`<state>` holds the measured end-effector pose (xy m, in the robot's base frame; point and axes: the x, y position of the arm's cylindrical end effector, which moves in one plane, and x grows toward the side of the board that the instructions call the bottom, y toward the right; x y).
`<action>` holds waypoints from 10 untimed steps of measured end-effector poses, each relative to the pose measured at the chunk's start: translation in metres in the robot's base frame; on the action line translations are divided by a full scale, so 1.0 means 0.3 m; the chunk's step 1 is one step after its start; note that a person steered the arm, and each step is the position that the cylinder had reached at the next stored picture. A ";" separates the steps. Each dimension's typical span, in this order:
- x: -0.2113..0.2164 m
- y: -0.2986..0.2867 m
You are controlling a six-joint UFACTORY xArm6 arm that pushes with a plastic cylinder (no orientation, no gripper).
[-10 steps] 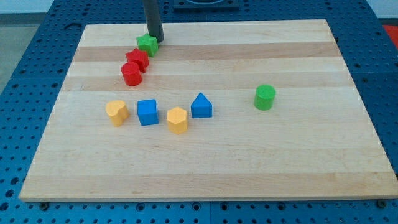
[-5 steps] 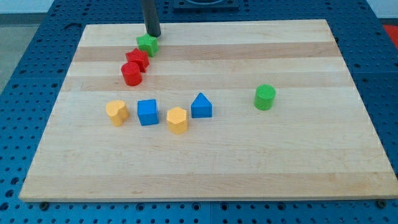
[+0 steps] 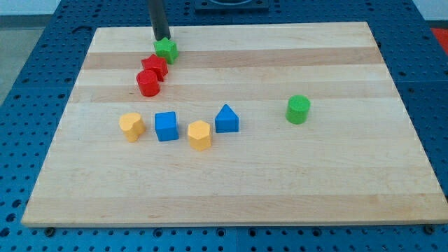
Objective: Push green star slightly down
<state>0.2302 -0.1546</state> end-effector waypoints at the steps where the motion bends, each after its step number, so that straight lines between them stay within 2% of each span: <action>1: 0.027 -0.001; 7: 0.095 -0.084; 9: -0.063 -0.053; 10: -0.050 -0.005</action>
<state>0.2153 -0.1560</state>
